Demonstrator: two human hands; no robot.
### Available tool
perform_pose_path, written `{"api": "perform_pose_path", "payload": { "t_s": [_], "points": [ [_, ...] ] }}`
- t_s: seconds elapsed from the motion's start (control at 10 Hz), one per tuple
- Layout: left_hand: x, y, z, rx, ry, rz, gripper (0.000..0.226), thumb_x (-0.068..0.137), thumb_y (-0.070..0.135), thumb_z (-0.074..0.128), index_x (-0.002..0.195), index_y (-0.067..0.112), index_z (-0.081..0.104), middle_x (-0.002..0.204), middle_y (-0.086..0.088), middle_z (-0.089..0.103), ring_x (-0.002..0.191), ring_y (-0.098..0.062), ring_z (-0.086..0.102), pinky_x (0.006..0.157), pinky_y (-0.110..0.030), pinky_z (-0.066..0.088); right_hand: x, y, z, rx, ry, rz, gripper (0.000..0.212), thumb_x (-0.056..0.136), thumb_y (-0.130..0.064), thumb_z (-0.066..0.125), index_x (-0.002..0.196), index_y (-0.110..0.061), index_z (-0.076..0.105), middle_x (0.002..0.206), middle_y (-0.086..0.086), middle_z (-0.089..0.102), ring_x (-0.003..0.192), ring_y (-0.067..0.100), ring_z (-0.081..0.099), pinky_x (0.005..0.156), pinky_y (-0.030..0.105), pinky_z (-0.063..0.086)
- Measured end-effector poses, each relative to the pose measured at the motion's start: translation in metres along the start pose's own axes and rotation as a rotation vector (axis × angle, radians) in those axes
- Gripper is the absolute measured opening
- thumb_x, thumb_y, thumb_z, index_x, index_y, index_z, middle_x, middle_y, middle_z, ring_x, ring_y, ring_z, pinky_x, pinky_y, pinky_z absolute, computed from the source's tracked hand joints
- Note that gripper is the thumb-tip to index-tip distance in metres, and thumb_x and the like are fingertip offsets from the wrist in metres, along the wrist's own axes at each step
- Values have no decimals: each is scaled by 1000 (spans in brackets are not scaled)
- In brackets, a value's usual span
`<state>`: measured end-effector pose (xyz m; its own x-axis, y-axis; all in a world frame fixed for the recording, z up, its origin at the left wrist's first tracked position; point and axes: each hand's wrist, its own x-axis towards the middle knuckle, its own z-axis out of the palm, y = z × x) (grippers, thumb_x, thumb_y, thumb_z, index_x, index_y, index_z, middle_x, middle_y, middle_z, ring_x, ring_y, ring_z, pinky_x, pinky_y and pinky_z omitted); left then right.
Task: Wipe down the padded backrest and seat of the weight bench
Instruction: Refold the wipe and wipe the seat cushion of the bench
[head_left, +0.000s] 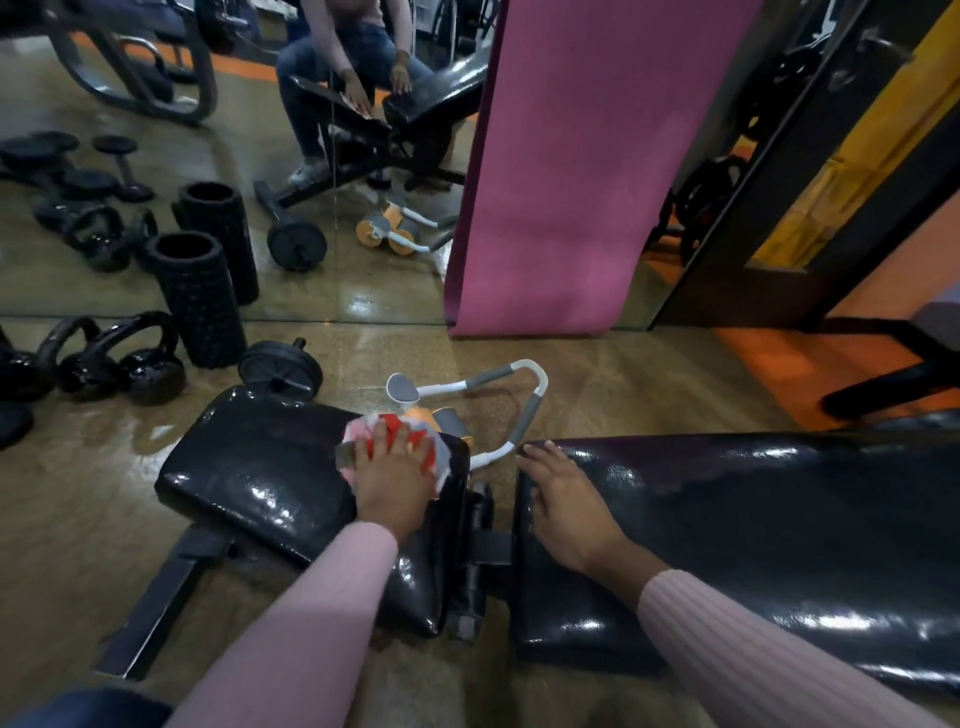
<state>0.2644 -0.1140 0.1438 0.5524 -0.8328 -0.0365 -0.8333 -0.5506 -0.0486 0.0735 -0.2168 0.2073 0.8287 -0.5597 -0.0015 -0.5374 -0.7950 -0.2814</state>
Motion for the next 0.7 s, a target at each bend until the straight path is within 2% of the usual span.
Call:
{"api": "perform_pose_path", "payload": {
  "t_s": [0.1,0.2,0.3,0.4,0.5,0.6,0.7],
  "points": [
    [-34,-6,-16,-77,-13,51,59,96,26,39,150,25,16,158,-7,12,144,-36,3,114,-55,9,-5,-11,-3,94,36,26,49,91,-7,46,139,-15,47,149,2,41,142,19,27,117,24,16],
    [-63,15,-12,-307,-177,196,60,95,10,42,150,12,18,156,-14,13,144,-34,10,116,-48,14,-11,-33,1,219,71,53,41,87,-5,49,125,-15,59,126,0,57,118,15,51,103,27,40],
    [-92,9,-21,-1243,-295,43,34,78,24,59,110,12,63,114,-15,61,107,-27,58,84,-33,46,-28,-55,2,420,122,99,37,86,2,47,110,-15,68,95,-8,62,84,2,58,79,13,43],
    [-97,10,-29,-828,-62,184,30,80,14,47,95,33,64,94,9,67,91,-10,61,71,-21,43,-45,-56,9,624,140,240,37,89,3,47,110,-18,69,96,-9,70,87,-1,64,83,13,49],
    [-123,18,-54,-1274,-64,109,39,81,-6,49,87,29,66,84,9,69,77,-3,62,67,-18,47,-61,-56,6,890,67,373,21,95,-14,55,111,-23,65,104,-7,70,101,8,65,90,23,51],
    [-152,34,-74,-1485,-156,146,40,83,-12,51,92,23,70,89,4,72,81,-4,63,70,-17,47,-89,-63,-5,1243,-143,622,30,95,-46,49,113,-25,63,109,1,69,102,16,64,77,29,53],
    [-184,60,-73,-1448,-216,335,39,84,-10,54,99,21,72,108,10,70,103,0,62,85,-13,45,-123,-47,-8,1452,-399,785,64,84,-72,46,109,-16,67,101,8,72,97,24,67,80,41,58]
  ]
}}
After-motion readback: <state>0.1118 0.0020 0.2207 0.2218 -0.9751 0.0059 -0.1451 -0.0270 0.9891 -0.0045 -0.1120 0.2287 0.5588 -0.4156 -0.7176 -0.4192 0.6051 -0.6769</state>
